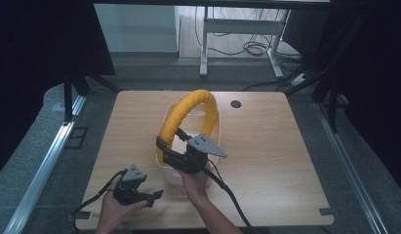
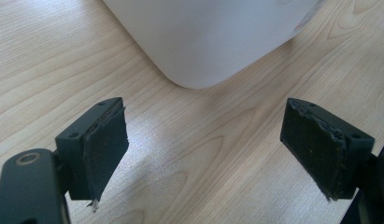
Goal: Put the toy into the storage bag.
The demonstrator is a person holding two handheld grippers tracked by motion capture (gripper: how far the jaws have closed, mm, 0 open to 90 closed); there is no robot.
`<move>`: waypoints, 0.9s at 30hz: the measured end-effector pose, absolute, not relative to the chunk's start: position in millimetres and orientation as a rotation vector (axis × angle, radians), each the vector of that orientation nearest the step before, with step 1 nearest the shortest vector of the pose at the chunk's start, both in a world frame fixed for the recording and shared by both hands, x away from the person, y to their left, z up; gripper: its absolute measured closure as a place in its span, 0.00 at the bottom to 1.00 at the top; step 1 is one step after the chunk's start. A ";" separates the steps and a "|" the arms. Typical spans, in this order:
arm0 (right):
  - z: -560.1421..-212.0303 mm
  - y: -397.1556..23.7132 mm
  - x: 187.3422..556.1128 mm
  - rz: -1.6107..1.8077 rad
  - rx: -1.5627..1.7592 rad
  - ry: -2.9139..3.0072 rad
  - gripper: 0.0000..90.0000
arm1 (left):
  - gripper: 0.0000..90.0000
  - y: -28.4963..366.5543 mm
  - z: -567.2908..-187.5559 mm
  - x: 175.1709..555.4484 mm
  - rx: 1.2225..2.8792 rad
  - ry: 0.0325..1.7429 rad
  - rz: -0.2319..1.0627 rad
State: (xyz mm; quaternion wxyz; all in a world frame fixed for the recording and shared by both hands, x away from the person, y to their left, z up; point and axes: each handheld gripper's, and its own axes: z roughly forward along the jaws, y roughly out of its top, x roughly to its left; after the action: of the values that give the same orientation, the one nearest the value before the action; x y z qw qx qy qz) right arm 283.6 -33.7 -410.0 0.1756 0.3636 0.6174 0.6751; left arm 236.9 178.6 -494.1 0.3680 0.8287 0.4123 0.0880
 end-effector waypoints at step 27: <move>-415.0 -84.4 273.5 1.898 1.044 1.699 0.32 | 0.17 178.9 -493.1 237.5 2.127 1.061 0.225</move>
State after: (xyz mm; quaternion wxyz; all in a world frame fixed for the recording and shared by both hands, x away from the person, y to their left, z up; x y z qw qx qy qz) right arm 273.5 -84.4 -415.0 0.1929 0.3721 0.6055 0.6765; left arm 237.5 178.9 -493.1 0.3683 0.8283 0.4130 0.0874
